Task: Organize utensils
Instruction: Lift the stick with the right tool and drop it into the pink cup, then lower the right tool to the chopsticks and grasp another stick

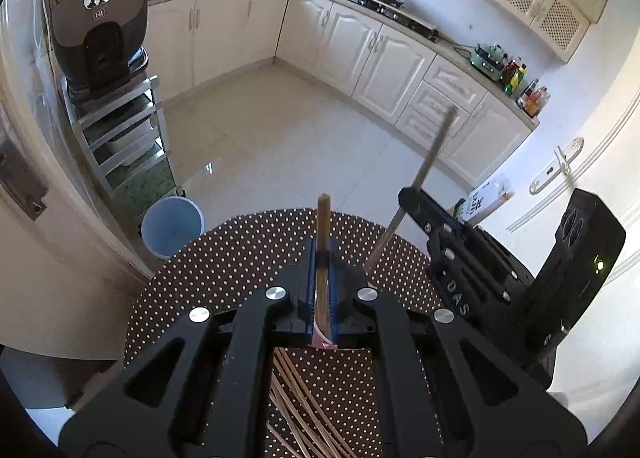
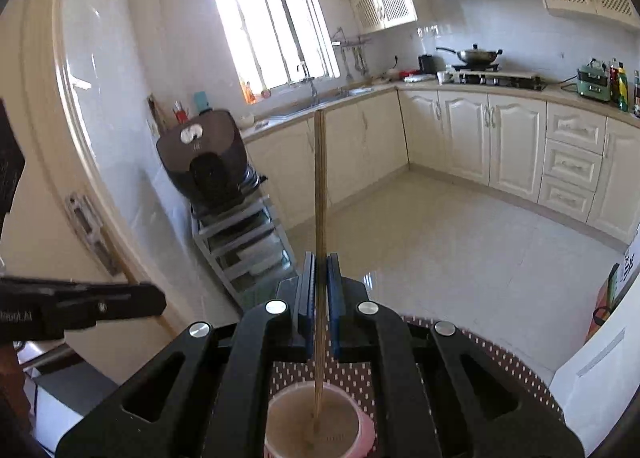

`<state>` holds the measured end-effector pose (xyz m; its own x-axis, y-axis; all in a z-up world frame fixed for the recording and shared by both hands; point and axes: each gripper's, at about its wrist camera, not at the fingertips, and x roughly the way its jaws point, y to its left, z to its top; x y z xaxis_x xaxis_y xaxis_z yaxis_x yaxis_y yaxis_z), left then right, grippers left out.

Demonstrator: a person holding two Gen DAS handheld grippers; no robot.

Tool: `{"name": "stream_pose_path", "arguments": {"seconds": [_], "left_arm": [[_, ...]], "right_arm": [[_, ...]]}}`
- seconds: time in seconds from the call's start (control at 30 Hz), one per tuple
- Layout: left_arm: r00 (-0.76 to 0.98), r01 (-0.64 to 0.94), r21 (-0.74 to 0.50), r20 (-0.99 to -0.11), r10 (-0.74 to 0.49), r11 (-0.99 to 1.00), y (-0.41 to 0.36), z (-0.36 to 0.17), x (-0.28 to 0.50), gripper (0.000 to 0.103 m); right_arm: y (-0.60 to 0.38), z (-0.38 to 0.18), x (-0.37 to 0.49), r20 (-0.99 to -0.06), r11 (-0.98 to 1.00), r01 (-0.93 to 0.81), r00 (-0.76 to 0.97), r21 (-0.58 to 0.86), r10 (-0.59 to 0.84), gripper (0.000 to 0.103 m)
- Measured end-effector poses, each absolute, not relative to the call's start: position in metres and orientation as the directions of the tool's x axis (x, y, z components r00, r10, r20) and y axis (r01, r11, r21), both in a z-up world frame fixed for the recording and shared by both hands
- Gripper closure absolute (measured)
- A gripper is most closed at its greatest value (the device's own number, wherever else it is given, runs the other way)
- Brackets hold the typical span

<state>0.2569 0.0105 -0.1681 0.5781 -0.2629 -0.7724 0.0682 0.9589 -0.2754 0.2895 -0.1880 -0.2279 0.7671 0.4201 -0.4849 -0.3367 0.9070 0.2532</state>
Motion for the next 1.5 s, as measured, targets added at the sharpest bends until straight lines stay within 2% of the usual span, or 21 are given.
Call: {"name": "stream_pose_path", "arguments": {"seconds": [0.43,0.47,0.53,0.57,0.63,0.7,0.77,0.87,1.13,1.43,1.5], "left_arm": [[0.518,0.077,-0.260,-0.814,-0.262,0.962,0.003,-0.187,0.247,0.096],[0.517,0.073,-0.256,-0.817,-0.256,0.964,0.004,-0.186,0.245,0.092],[0.521,0.062,-0.244,-0.819,-0.240,0.968,0.008,-0.185,0.241,0.069],[0.529,0.056,-0.240,-0.816,-0.232,0.969,0.009,-0.184,0.239,0.043],[0.565,0.057,-0.229,-0.795,-0.220,0.972,0.013,-0.177,0.230,0.043],[0.566,0.056,-0.230,-0.795,-0.221,0.972,0.017,-0.174,0.225,0.043],[0.563,0.048,-0.245,-0.794,-0.228,0.968,0.025,-0.173,0.219,0.043],[0.560,0.027,-0.275,-0.792,-0.242,0.961,0.040,-0.173,0.208,0.043],[0.496,-0.076,-0.327,-0.832,-0.249,0.942,0.084,-0.214,0.180,0.040],[0.299,-0.158,-0.286,-0.926,-0.230,0.945,0.076,-0.300,0.178,0.041],[0.266,-0.164,-0.283,-0.935,-0.234,0.945,0.072,-0.317,0.179,0.045]], "right_arm": [[-0.199,-0.250,0.249,-0.597,0.913,-0.288,0.692,0.289,0.407,0.095],[-0.201,-0.250,0.247,-0.601,0.913,-0.284,0.688,0.294,0.408,0.095],[-0.202,-0.250,0.242,-0.612,0.915,-0.272,0.681,0.297,0.401,0.094],[-0.202,-0.249,0.240,-0.617,0.916,-0.265,0.678,0.302,0.399,0.091],[-0.205,-0.246,0.233,-0.620,0.918,-0.247,0.679,0.311,0.393,0.087],[-0.206,-0.242,0.224,-0.622,0.922,-0.234,0.683,0.310,0.382,0.075],[-0.207,-0.238,0.214,-0.620,0.926,-0.219,0.692,0.308,0.370,0.069],[-0.209,-0.235,0.202,-0.621,0.932,-0.205,0.700,0.300,0.354,0.065],[-0.216,-0.242,0.166,-0.651,0.941,-0.166,0.686,0.294,0.325,0.062],[-0.185,-0.296,0.158,-0.781,0.935,-0.203,0.514,0.292,0.355,0.063],[-0.175,-0.310,0.160,-0.806,0.932,-0.220,0.470,0.289,0.360,0.063]]}}
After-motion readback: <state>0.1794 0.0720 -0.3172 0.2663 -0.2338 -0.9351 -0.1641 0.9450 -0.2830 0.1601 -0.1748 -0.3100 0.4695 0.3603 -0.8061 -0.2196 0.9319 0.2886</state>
